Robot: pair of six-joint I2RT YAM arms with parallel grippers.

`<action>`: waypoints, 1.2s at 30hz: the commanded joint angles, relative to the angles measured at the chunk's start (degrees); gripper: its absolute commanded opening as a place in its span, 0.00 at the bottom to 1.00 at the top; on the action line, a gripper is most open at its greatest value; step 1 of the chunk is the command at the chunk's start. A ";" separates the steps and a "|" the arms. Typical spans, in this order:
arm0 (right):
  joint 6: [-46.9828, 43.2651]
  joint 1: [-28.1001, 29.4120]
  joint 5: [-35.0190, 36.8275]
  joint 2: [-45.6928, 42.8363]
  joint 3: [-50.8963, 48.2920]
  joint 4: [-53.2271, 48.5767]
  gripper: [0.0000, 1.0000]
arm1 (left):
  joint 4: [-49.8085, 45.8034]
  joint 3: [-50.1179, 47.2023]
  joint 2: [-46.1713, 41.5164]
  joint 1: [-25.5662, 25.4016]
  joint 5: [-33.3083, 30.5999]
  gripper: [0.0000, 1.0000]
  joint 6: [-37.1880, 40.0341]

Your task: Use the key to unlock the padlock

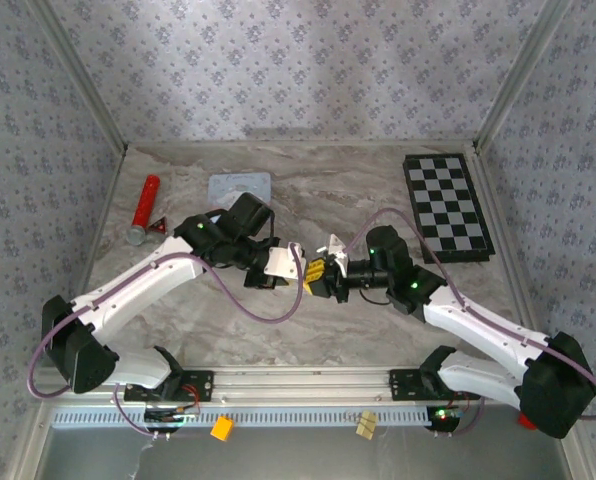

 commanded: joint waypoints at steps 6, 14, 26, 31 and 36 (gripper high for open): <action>-1.84 1.18 2.14 0.26 1.94 -1.84 0.15 | -1.50 2.30 0.82 -0.38 2.06 0.00 0.75; -2.45 2.06 4.31 0.58 1.84 -2.09 0.19 | -1.25 2.19 0.97 -0.35 1.97 0.00 0.23; -3.17 2.91 8.66 -0.08 1.72 -3.05 0.16 | -0.35 1.93 0.84 -0.43 1.46 0.00 -0.36; -2.92 2.91 9.24 -0.98 1.43 -2.82 0.10 | -0.11 1.75 0.92 -0.41 0.97 0.00 -0.53; 0.00 1.74 8.10 -1.61 1.01 -1.45 0.00 | 2.05 0.81 0.29 -0.34 0.39 0.08 -1.77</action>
